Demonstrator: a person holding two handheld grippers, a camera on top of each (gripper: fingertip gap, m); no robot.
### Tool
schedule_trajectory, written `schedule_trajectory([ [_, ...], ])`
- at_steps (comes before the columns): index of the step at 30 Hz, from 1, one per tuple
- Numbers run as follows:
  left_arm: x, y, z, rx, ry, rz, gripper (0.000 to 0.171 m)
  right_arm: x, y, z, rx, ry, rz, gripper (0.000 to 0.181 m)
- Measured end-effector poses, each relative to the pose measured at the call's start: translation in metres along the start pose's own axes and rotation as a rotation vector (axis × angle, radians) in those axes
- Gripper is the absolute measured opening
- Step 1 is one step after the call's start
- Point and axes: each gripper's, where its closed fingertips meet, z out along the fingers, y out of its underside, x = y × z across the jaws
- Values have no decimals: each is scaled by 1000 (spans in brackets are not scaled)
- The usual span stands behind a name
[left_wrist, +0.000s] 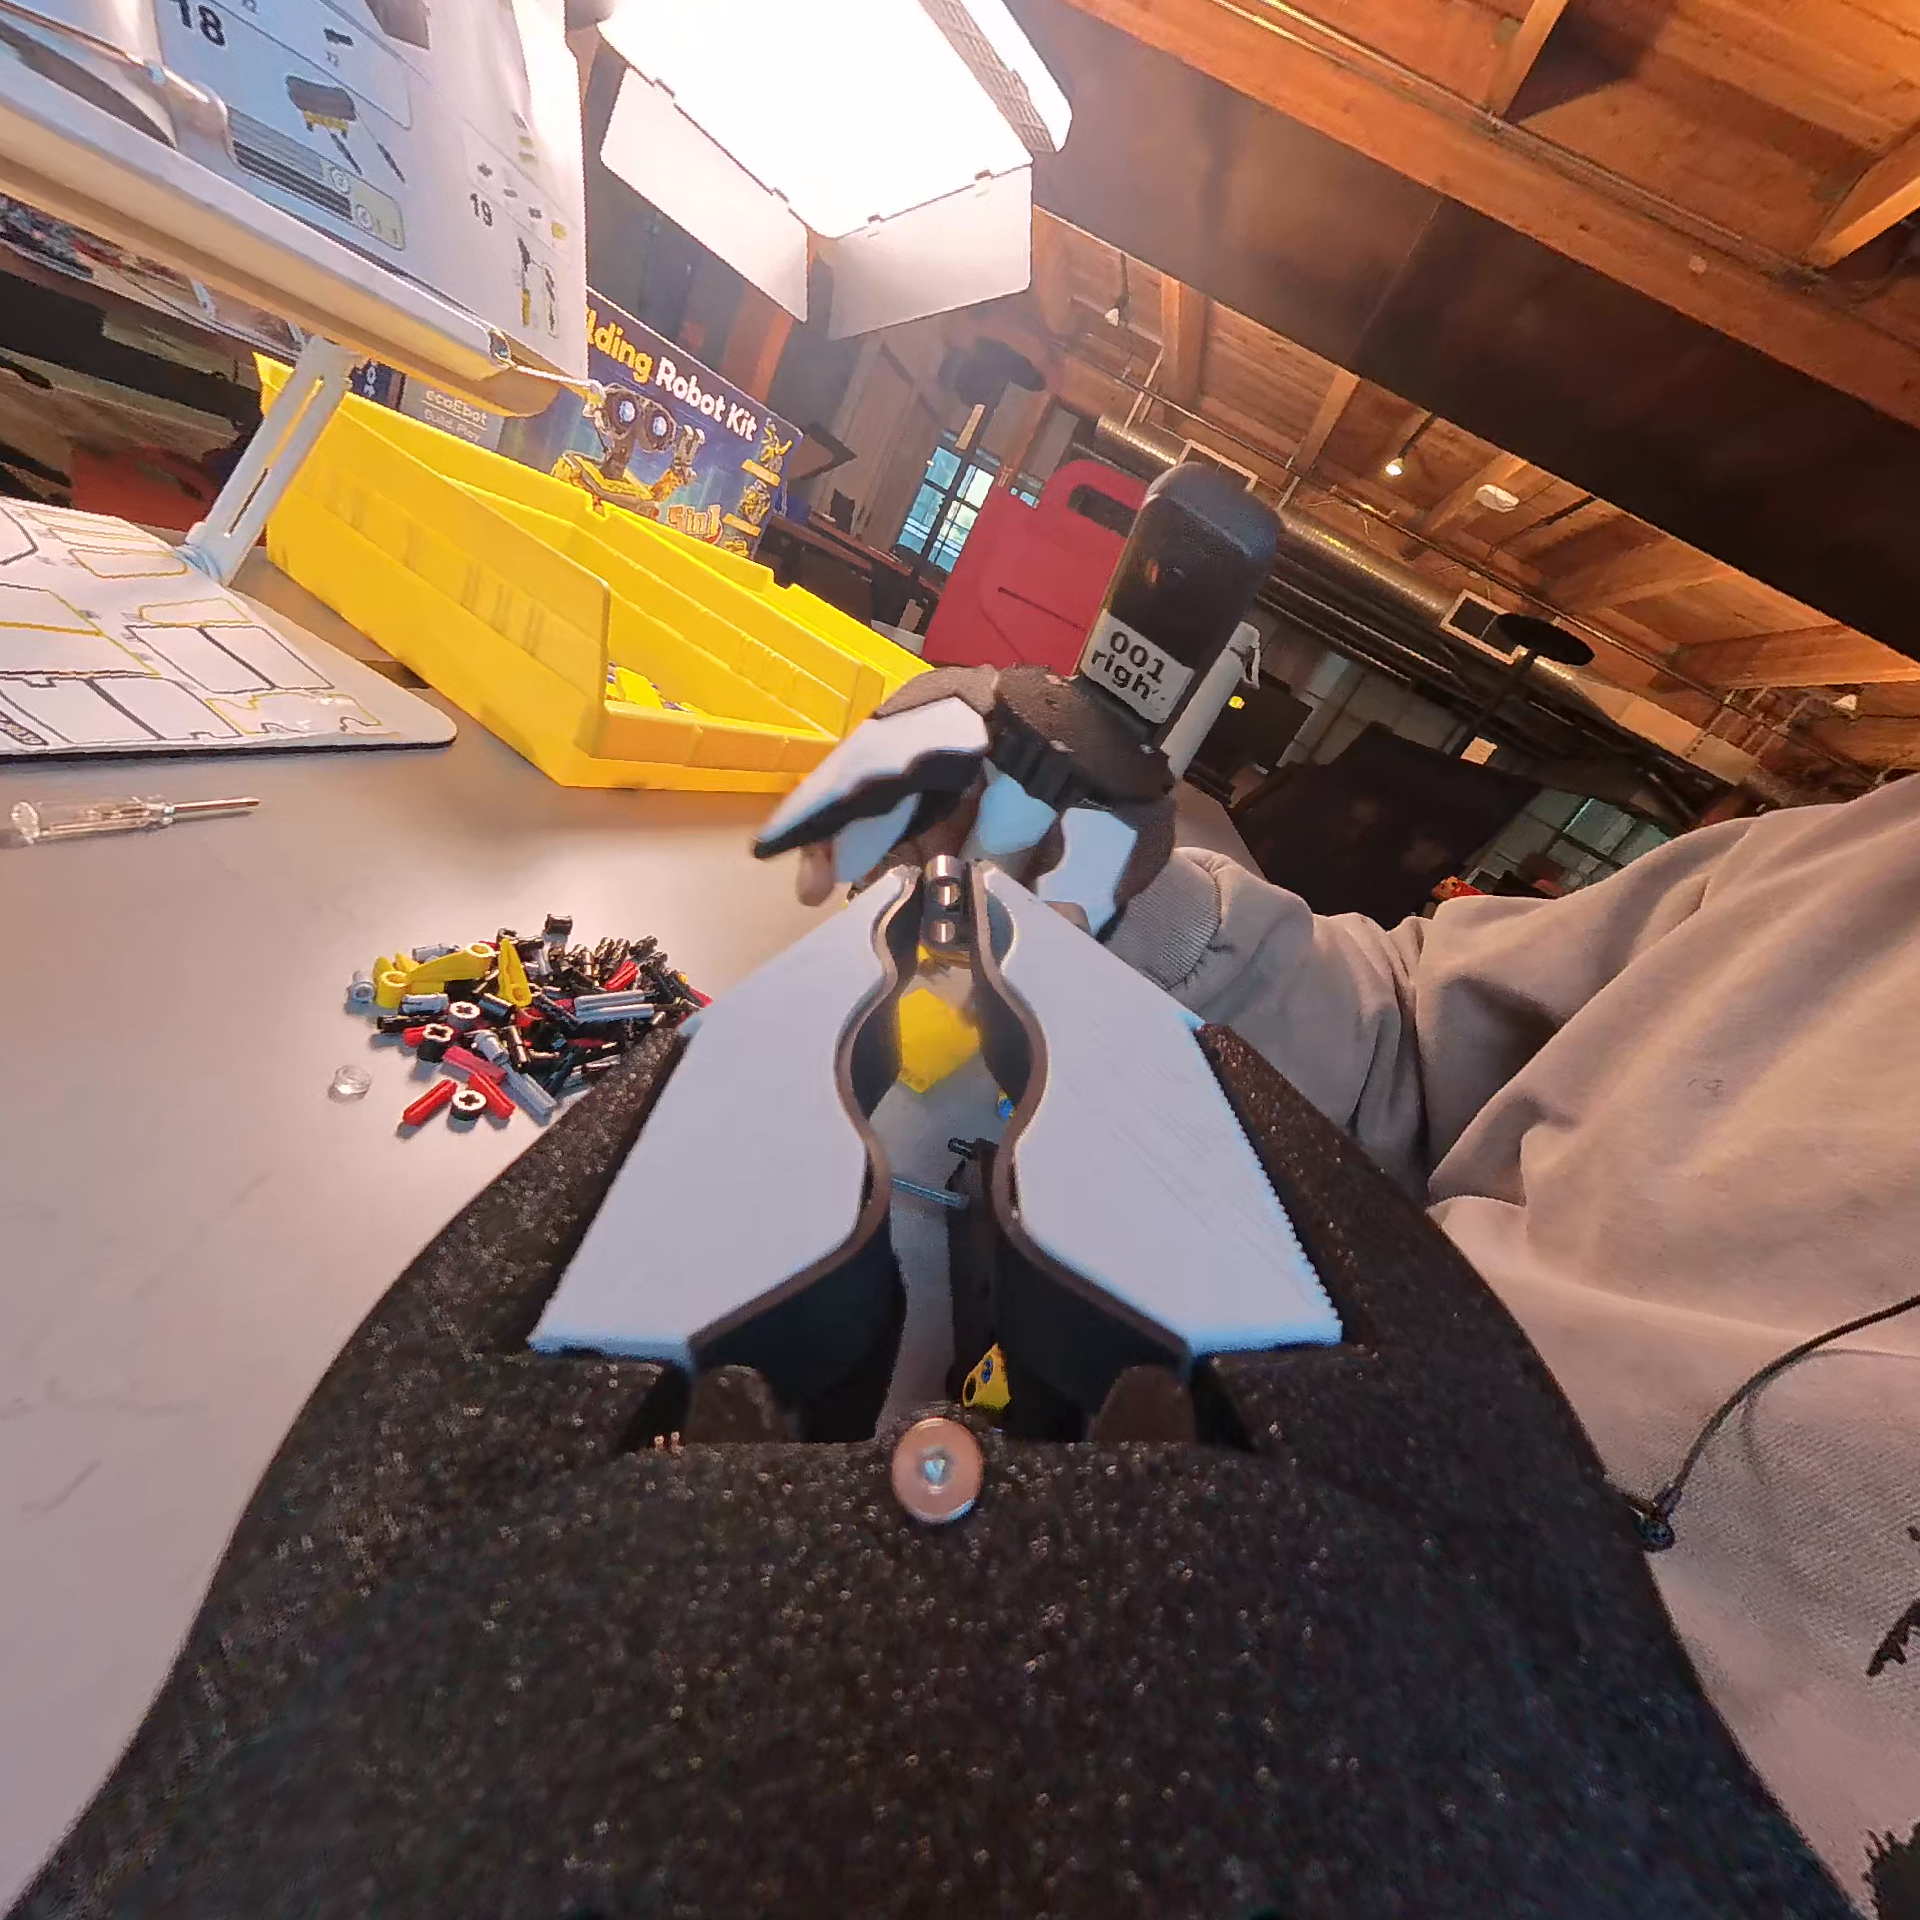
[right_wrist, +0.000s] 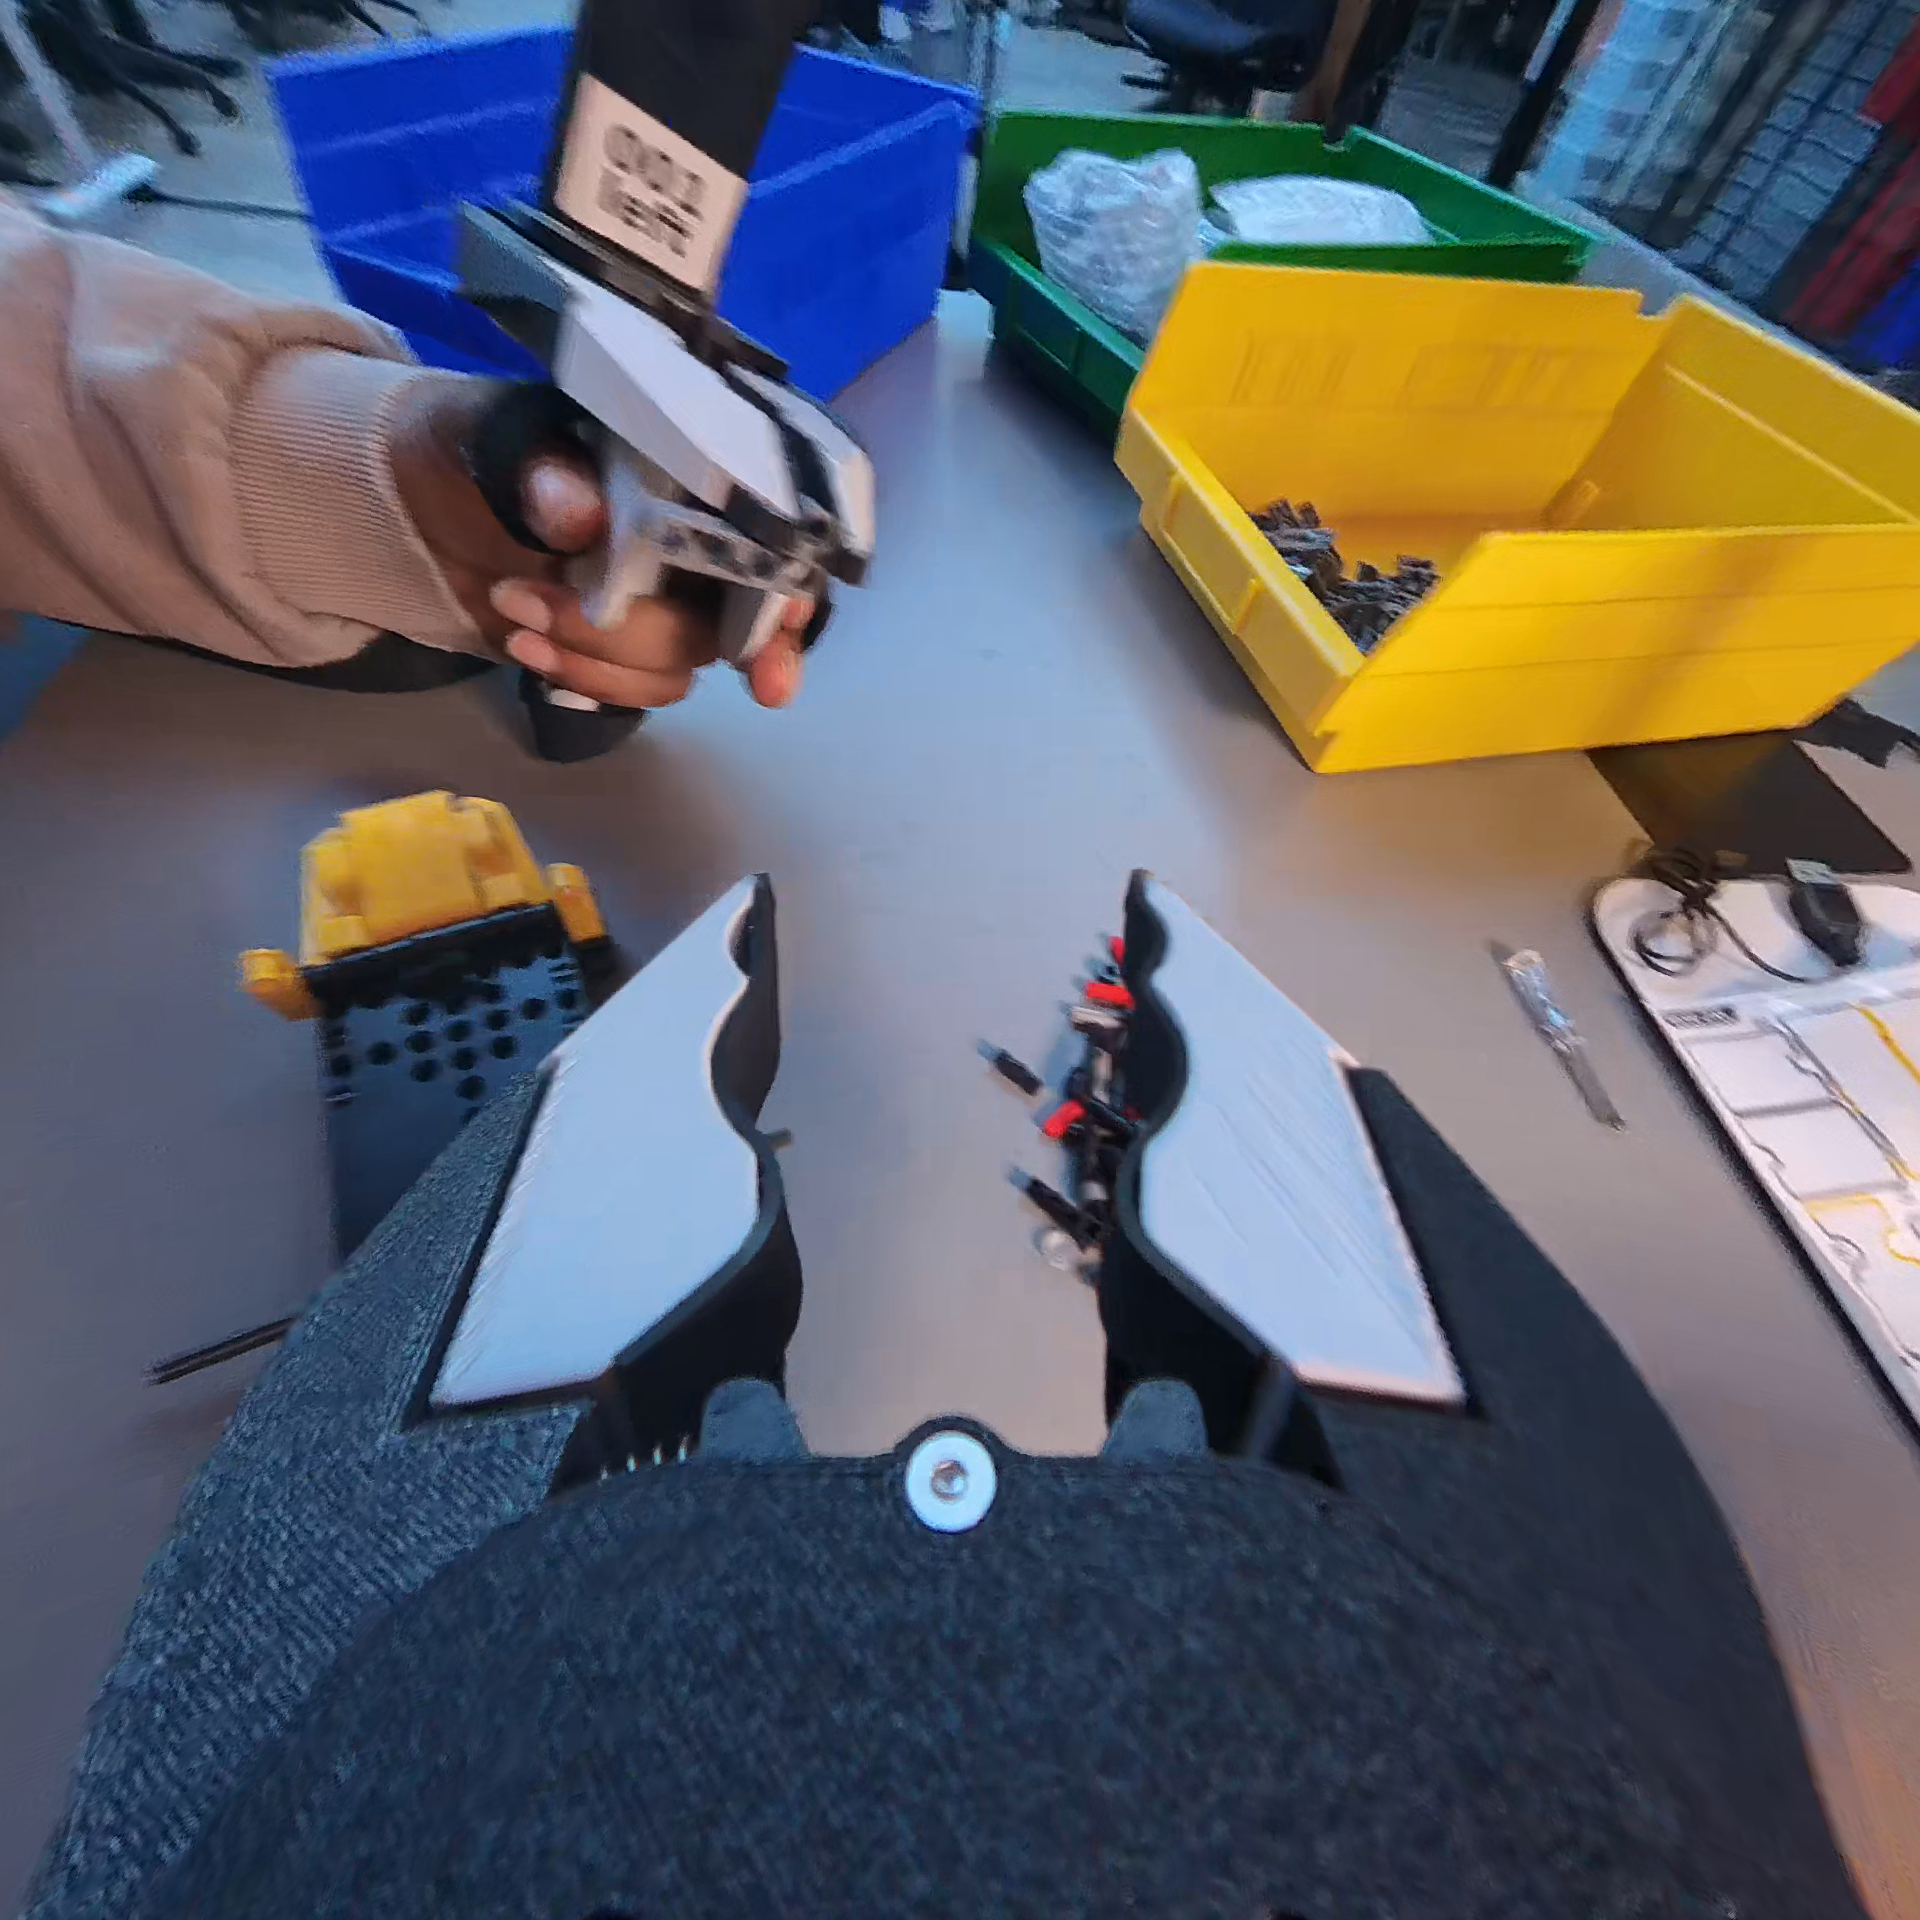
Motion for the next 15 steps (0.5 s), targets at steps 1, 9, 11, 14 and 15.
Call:
schedule_trajectory([
  [1,-1,0,-1,2,-6,0,6,-13,-5,0,10,-62,4,59],
  [9,-11,-2,-5,13,-37,-46,7,-108,10,6,-195,-422,-137,38],
  [11,-12,-4,-6,21,-37,-59,7,-117,20,10,-247,-442,-154,35],
  [14,-13,-4,-7,22,-35,-75,6,-121,29,21,-292,-424,-147,35],
  [15,-13,-4,-7,21,-34,-80,7,-120,31,25,-304,-405,-147,35],
])
